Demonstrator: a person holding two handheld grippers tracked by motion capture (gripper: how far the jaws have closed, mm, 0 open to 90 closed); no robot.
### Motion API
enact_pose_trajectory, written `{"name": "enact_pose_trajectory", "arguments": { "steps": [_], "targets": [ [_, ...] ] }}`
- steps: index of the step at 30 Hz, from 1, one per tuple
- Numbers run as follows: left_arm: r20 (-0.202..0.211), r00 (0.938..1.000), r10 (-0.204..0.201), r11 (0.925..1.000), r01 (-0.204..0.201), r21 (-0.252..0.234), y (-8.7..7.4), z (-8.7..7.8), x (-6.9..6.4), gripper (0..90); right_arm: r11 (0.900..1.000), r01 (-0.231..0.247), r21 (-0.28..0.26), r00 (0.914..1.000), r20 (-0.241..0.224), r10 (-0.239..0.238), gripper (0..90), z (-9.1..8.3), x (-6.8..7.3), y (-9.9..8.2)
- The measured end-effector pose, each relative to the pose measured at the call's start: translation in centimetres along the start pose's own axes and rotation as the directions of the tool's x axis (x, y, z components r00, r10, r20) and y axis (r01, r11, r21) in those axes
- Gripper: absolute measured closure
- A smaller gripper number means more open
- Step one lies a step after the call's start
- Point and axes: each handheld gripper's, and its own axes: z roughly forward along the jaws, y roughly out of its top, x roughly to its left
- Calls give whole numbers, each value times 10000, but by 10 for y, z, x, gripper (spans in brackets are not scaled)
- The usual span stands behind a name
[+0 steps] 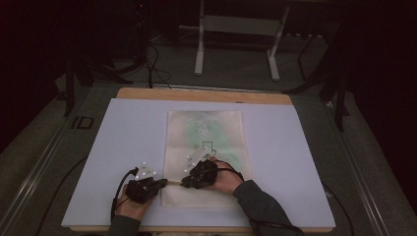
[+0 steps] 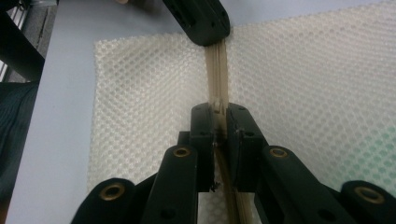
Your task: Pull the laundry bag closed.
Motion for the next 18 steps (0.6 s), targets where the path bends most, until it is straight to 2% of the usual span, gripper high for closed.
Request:
{"name": "enact_pose_trajectory", "arguments": {
  "steps": [18],
  "targets": [
    [-201, 9995, 235, 9997, -233, 103, 2, 0, -2, 898, 9998, -190, -32, 9998, -56, 190, 825, -12, -1, -13]
  ]
}}
